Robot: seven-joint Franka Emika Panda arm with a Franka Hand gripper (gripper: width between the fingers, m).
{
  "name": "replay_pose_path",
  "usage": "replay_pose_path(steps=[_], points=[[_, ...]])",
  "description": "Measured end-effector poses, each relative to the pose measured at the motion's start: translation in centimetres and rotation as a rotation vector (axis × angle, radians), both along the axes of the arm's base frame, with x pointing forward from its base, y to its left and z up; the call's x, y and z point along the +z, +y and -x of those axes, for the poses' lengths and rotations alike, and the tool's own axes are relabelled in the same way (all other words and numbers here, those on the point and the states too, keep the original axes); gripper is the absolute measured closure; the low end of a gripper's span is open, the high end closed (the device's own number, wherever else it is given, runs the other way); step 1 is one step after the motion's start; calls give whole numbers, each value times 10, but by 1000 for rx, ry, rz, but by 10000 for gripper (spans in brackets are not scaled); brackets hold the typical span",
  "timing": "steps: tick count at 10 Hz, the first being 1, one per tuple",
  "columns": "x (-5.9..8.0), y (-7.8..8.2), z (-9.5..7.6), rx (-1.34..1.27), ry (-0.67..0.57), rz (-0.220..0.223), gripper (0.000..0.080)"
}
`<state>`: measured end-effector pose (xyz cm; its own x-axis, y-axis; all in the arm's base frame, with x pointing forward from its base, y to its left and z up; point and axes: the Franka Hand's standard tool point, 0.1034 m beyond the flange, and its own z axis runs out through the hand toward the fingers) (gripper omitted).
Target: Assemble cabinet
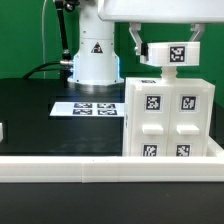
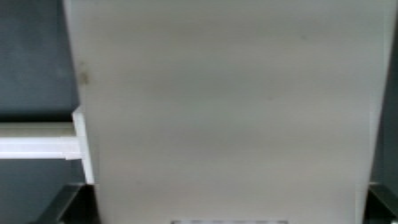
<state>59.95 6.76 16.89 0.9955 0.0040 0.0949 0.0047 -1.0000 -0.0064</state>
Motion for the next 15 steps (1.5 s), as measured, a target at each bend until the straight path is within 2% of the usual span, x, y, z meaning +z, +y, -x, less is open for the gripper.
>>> replay_pose_path(steps=[3, 6, 15], points=[[-1, 2, -3, 6, -2, 1, 240], [-12, 6, -9, 24, 1, 5, 239], [-11, 5, -12, 50, -25, 4, 240]])
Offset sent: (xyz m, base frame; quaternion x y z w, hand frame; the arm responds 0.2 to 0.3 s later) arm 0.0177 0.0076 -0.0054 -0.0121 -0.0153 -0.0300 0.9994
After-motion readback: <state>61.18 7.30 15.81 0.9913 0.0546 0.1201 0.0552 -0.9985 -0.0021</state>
